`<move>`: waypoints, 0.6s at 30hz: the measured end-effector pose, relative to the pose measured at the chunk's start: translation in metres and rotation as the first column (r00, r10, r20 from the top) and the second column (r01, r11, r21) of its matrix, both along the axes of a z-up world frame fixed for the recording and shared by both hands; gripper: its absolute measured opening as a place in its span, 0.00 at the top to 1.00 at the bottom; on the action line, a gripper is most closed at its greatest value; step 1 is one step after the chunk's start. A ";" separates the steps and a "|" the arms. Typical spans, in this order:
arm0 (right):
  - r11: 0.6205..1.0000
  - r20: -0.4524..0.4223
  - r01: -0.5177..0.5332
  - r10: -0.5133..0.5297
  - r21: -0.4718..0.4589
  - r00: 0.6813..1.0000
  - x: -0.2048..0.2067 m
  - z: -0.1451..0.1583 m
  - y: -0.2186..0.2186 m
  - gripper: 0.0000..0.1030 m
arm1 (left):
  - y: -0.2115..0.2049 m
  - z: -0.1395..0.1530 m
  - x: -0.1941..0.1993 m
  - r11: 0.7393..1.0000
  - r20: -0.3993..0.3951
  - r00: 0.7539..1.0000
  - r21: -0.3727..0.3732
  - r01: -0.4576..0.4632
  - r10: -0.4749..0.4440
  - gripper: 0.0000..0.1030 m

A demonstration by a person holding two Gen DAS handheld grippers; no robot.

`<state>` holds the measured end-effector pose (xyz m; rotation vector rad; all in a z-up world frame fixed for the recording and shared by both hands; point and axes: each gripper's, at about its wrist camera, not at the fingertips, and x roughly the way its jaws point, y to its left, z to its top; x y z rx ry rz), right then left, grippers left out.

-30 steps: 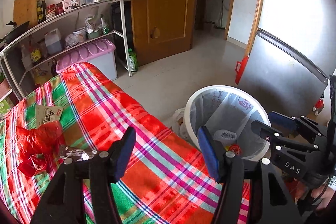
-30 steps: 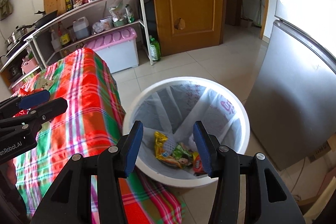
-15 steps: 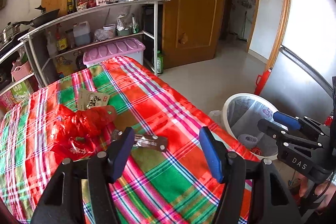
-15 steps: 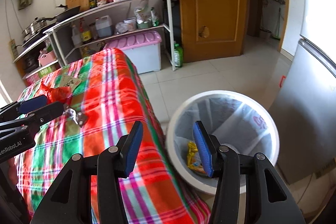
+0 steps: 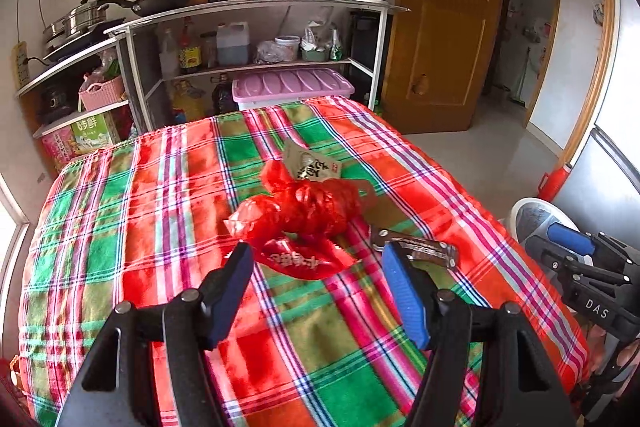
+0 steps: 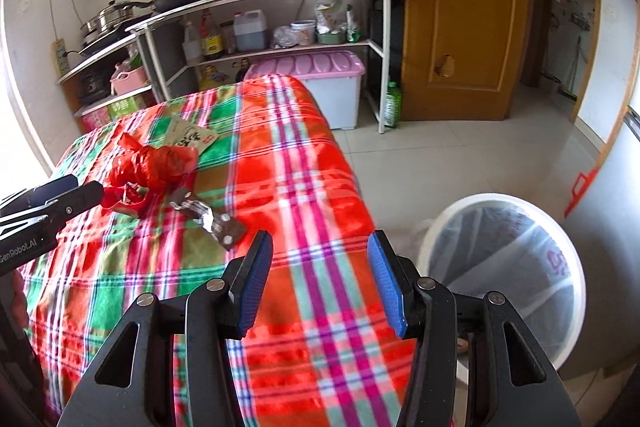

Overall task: Collect trash
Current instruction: 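Move both tools back over the table toward the red plastic bag, then grasp the brown bar wrapper with the right tool while the left tool grasps the red wrapper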

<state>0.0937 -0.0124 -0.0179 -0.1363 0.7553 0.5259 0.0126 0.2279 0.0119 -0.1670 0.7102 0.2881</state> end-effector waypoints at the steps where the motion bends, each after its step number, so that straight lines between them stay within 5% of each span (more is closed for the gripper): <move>1: 1.000 -0.002 -0.012 0.012 -0.003 1.000 0.000 -0.001 0.007 0.51 | 0.005 0.000 -0.002 1.000 -0.002 1.000 0.003 -0.010 0.010 0.32; 18: 0.972 -0.073 -0.224 0.219 -0.064 0.973 0.021 -0.027 0.091 0.51 | 0.072 -0.019 -0.012 0.992 -0.028 0.999 -0.125 -0.021 0.018 0.22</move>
